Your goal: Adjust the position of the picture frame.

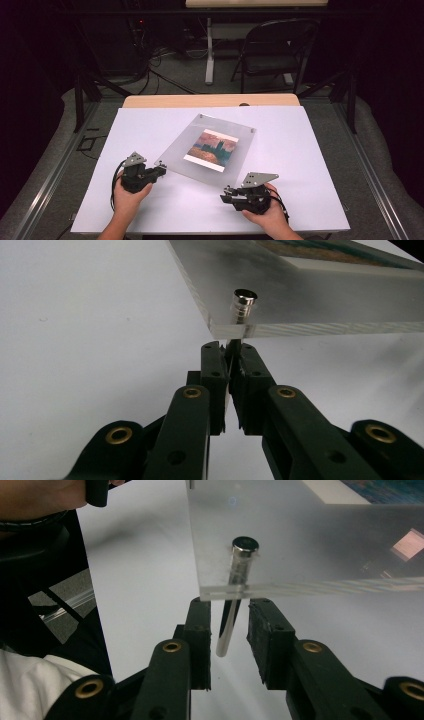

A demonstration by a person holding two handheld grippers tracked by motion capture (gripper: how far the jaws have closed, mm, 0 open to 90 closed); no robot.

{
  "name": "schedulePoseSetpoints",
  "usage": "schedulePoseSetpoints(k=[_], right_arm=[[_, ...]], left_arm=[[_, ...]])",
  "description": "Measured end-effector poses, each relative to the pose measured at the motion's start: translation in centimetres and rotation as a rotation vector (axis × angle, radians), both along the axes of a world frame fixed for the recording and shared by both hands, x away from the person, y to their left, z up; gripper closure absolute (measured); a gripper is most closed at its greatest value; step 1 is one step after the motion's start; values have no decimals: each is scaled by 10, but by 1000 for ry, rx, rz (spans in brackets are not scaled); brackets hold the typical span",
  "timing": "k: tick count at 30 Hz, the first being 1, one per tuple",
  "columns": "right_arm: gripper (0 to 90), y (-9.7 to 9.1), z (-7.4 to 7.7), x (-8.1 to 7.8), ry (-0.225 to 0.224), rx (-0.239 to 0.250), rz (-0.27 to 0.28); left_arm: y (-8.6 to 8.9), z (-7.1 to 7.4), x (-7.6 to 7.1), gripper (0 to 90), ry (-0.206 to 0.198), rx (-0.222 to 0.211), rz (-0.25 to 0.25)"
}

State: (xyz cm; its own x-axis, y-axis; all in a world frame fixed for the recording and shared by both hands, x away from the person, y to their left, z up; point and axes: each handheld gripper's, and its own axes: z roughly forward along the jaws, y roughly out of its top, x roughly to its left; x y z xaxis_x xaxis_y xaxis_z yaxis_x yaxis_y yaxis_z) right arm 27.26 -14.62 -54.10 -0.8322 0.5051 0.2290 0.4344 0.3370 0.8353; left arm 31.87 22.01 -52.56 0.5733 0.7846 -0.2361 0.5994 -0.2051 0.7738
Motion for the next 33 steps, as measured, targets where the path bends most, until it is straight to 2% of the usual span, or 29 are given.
schedulePoseSetpoints(k=[8, 13, 22, 24, 33], right_arm=[[832, 5, -3, 2, 4, -29, 22], [847, 2, -3, 3, 23, -13, 22], [850, -3, 2, 2, 19, -7, 6], [850, -5, 3, 2, 21, -4, -8], [852, -24, 5, 11, 24, 0, -94]], left_arm=[[-1, 0, -2, 843, 5, 1, -12], [-1, 0, -3, 844, 4, -2, -19], [-3, 3, -7, 848, -13, -13, -28], [-5, 5, -9, 849, -18, -5, -37], [-14, 6, -20, 854, -10, -27, -70]])
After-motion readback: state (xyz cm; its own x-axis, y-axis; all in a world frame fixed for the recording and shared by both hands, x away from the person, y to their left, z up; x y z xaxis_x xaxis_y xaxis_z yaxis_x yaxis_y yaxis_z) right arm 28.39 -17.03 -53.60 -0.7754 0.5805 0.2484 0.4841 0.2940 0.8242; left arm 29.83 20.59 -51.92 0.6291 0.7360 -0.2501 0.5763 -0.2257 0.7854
